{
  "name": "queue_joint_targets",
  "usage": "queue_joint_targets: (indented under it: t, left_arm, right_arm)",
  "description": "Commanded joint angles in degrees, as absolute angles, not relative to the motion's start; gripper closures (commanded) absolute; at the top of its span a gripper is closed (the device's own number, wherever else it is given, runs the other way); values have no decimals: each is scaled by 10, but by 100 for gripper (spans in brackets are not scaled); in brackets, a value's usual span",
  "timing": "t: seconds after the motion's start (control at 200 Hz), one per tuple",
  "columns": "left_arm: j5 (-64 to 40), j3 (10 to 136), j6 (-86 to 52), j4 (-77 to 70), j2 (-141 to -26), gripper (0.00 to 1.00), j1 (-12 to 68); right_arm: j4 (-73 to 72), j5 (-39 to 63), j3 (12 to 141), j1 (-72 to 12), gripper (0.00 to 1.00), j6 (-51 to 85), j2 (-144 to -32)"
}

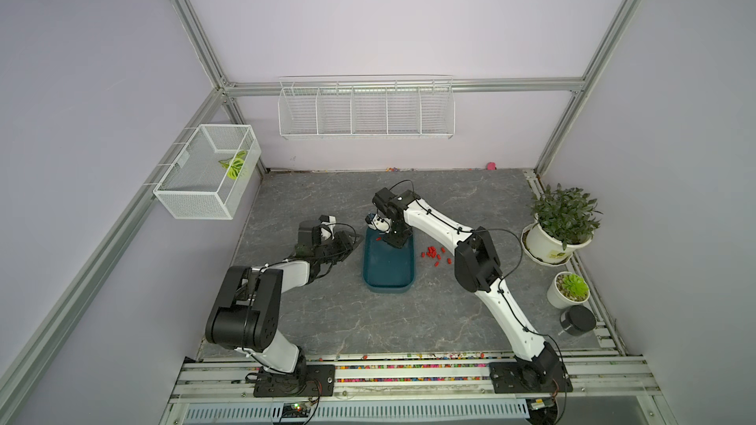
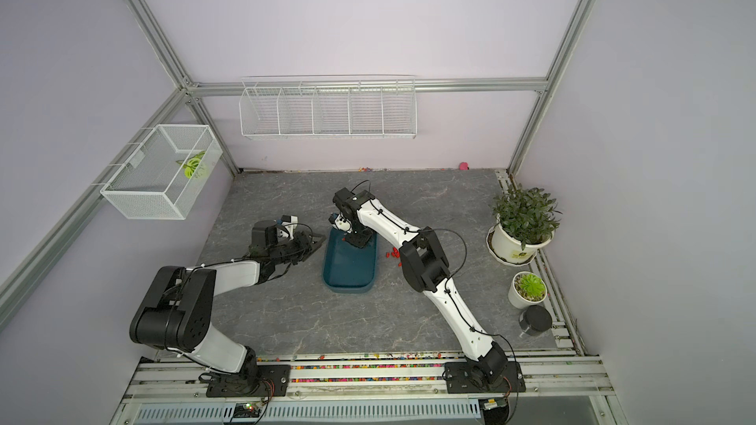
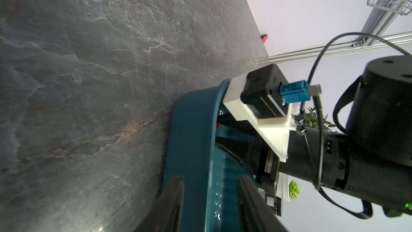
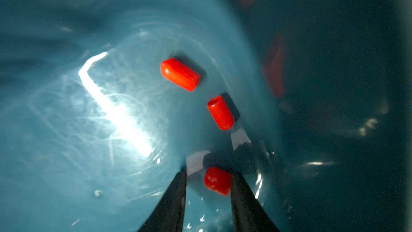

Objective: Take the screw protection sleeves out of the storage box
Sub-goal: Pick up the screw protection sleeve from the storage box.

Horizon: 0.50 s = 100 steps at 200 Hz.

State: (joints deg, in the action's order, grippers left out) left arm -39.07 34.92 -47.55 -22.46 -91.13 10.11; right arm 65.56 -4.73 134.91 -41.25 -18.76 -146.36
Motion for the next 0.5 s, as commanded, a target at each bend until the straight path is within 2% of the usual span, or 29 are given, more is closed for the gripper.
queue_joint_targets:
  t: [0.0,0.27,0.495]
  left_arm:
    - [-399,359,-475,-232,-913,54,97]
    - [-399,358,-475,-232,-912,54,98]
    - [-398,359,-476,-231,-914,54,97]
  right_arm:
    - [671,-44,1355,-414,69,-188,-1484]
    - [668,-44,1355,-415,87,-186,-1478]
    - [665,-46,1353,-414,94,-182,-1457]
